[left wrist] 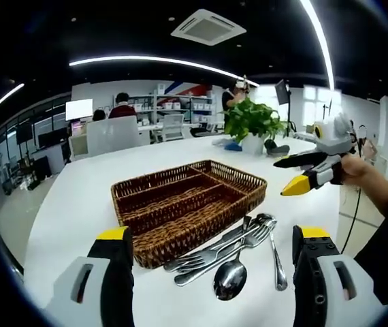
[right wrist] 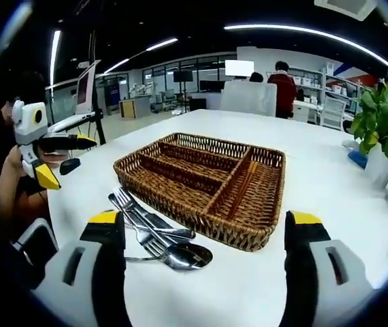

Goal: Arrange the knives, forks, and spoons in their matching storage slots by inserting each utensil handle-first until every utensil is classified and aligned in the correct compartment

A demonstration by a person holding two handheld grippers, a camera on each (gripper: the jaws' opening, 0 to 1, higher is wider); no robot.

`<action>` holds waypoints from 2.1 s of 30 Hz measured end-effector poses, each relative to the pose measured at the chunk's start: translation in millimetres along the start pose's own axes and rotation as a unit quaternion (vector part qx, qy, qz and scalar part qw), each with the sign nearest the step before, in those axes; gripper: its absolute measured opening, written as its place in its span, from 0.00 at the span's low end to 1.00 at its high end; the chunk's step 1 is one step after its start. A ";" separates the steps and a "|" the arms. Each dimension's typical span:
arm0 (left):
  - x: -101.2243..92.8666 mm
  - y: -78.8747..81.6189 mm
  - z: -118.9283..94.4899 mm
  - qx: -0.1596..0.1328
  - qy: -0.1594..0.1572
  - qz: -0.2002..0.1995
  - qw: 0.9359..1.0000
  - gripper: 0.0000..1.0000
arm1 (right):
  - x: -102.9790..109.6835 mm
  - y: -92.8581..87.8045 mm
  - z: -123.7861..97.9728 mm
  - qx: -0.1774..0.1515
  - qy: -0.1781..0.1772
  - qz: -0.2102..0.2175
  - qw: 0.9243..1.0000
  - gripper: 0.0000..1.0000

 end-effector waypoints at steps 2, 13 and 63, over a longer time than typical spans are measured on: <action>-0.1 -0.2 -0.6 0.000 0.001 0.000 1.000 0.99 | -0.6 -0.3 -2.5 0.004 0.004 -0.008 1.000 1.00; -3.5 0.3 0.0 0.004 0.001 0.005 1.000 0.99 | -4.8 -2.5 -3.3 0.007 0.008 -0.007 1.000 1.00; -11.2 -15.4 11.0 0.027 -0.016 0.015 0.999 0.98 | 36.6 -41.4 41.3 0.033 0.125 -0.027 0.991 0.43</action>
Point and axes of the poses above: the point that each gripper's makers call its tool centre point, and the gripper's own axes: z roughly forward along the fingers, x roughly to its left, y roughly out of its top, the point moved 6 cm from there along -z, roughly backward along the fingers, and after that the axes turned 14 degrees about x, right-handed, at the moved point
